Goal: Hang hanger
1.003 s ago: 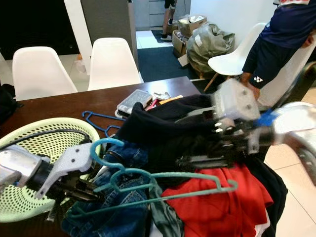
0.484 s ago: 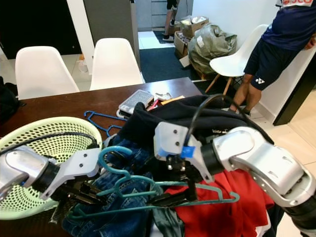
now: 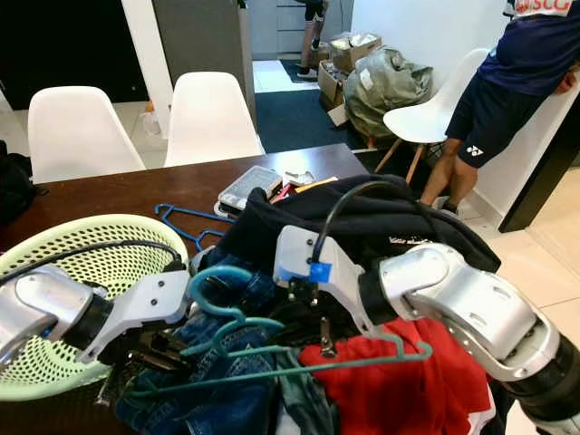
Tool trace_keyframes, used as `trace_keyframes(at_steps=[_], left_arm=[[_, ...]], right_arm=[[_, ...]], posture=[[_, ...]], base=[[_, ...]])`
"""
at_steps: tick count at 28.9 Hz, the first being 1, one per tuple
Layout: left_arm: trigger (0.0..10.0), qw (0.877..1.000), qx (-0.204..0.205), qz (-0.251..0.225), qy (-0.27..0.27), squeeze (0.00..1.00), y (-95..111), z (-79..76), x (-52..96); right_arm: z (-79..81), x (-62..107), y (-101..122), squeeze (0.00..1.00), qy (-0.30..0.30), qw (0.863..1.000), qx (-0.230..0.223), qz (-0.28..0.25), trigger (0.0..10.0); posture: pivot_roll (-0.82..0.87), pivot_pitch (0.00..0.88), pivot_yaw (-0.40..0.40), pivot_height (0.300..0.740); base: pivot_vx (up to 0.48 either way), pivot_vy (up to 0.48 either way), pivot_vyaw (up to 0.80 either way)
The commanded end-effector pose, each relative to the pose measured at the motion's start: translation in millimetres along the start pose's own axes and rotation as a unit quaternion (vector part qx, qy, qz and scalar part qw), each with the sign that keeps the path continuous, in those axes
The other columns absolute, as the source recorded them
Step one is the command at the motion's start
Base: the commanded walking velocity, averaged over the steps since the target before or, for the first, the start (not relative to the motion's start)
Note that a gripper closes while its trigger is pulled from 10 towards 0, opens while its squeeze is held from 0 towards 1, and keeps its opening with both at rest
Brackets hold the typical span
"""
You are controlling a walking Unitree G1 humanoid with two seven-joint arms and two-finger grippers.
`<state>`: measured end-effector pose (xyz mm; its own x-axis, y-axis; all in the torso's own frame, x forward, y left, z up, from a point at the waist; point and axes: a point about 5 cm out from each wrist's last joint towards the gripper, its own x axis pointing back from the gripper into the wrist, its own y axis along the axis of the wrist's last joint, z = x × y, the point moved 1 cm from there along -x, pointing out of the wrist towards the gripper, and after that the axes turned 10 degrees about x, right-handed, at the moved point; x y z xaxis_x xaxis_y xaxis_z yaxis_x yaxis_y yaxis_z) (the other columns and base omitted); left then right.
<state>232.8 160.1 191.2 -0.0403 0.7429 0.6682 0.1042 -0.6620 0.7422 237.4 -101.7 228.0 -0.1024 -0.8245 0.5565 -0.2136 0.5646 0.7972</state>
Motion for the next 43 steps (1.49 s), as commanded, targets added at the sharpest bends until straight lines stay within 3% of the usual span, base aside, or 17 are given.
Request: trace_keyframes(at_steps=[1,4,5,7,8,12,22,26,27,28,29,30,31,34,36,39,43], left_arm=[[10.0,0.999,-0.025,-0.022,-0.005,0.00,9.4,-0.5,-4.9],[10.0,0.997,-0.028,-0.066,0.008,0.00,20.8,3.2,-4.5],[10.0,0.995,-0.029,-0.096,0.008,0.51,28.4,3.7,-3.4],[10.0,0.995,-0.029,-0.096,0.008,0.51,28.4,3.7,-3.4],[10.0,0.989,-0.029,-0.142,-0.001,1.00,40.5,1.0,-0.3],[10.0,0.955,-0.050,-0.285,-0.060,1.00,70.1,-19.3,22.0],[10.0,0.929,-0.053,-0.356,-0.089,1.00,70.1,-39.0,45.0],[10.0,0.904,-0.068,-0.412,-0.091,1.00,75.3,-47.9,62.6],[10.0,0.864,-0.097,-0.489,-0.074,1.00,85.4,-52.9,86.4],[10.0,0.864,-0.097,-0.489,-0.074,1.00,85.4,-52.9,86.4],[10.0,0.832,-0.119,-0.541,-0.028,1.00,91.4,-47.9,104.2],[10.0,0.802,-0.126,-0.584,0.010,0.18,94.7,-41.7,119.6],[10.0,0.769,-0.122,-0.626,0.046,0.00,96.4,-35.0,135.9],[10.0,0.749,-0.116,-0.649,0.065,0.00,96.8,-31.3,145.4],[10.0,0.718,-0.092,-0.683,0.103,0.00,94.4,-23.2,158.0],[10.0,0.710,-0.082,-0.689,0.119,0.00,91.9,-20.5,161.1],[10.0,0.692,-0.021,-0.679,0.243,0.00,76.3,12.3,164.9]], right_arm=[[-0.3,1.1,-0.8,0.00,-0.012,1.000,-0.003,0.003,0.0],[-0.8,2.7,1.3,0.00,-0.014,1.000,0.001,-0.008,0.0],[-1.1,3.3,2.9,0.00,-0.015,1.000,0.002,-0.016,0.0],[-1.1,3.3,2.9,0.00,-0.015,1.000,0.002,-0.016,0.0],[-1.6,4.3,5.3,0.00,-0.016,0.999,0.003,-0.031,0.0],[-14.0,14.4,9.2,0.00,-0.053,0.993,-0.024,-0.099,0.0],[-34.4,46.1,5.9,0.00,-0.137,0.967,-0.067,-0.204,0.0],[-29.9,67.6,-4.3,0.00,-0.144,0.956,-0.078,-0.242,0.0],[-25.6,94.3,-13.3,0.00,-0.164,0.942,-0.082,-0.282,0.0],[-25.6,94.3,-13.3,0.00,-0.164,0.942,-0.082,-0.282,0.0],[-32.8,114.5,-18.7,0.00,-0.215,0.923,-0.089,-0.307,0.0],[-40.0,131.4,-23.9,0.00,-0.266,0.902,-0.094,-0.327,0.0],[-50.2,150.3,-33.8,0.00,-0.338,0.871,-0.115,-0.338,0.0],[-56.0,160.9,-40.9,0.00,-0.380,0.850,-0.130,-0.341,0.0],[-58.4,177.9,-53.6,0.00,-0.450,0.812,-0.144,-0.341,0.0],[-56.4,183.8,-57.3,0.00,-0.471,0.799,-0.144,-0.345,0.0],[-66.7,218.5,-78.8,0.00,-0.602,0.694,-0.186,-0.348,0.0]], posture=[[-0.09,0.000,-0.036,0.740],[-0.09,0.000,-0.036,0.740],[-0.09,0.000,-0.036,0.740],[-0.09,0.000,-0.036,0.740],[-0.09,0.000,-0.036,0.740],[-0.08,0.000,-0.036,0.740],[-0.07,0.000,-0.039,0.740],[-0.05,0.000,-0.043,0.740],[-0.05,0.000,-0.047,0.740],[-0.05,0.000,-0.047,0.740],[-0.06,0.000,-0.042,0.740],[-0.06,0.000,-0.042,0.740],[-0.06,0.000,-0.040,0.740],[-0.06,0.000,-0.040,0.740],[-0.07,0.000,-0.032,0.740],[-0.07,0.000,-0.032,0.740],[-0.07,0.000,-0.029,0.740]], base=[[0.000,0.000,0.00],[0.000,0.000,0.00],[0.000,0.000,0.00],[0.000,0.000,0.00],[0.000,0.000,0.00],[0.000,0.000,0.00],[0.000,0.000,0.00],[0.000,0.000,0.00],[0.000,0.000,0.00],[0.000,0.000,0.00],[0.000,0.000,0.00],[0.000,0.000,0.00],[0.000,0.000,0.00],[0.000,0.000,0.00],[0.000,0.000,0.00],[0.000,0.000,0.00],[0.000,0.000,0.00]])
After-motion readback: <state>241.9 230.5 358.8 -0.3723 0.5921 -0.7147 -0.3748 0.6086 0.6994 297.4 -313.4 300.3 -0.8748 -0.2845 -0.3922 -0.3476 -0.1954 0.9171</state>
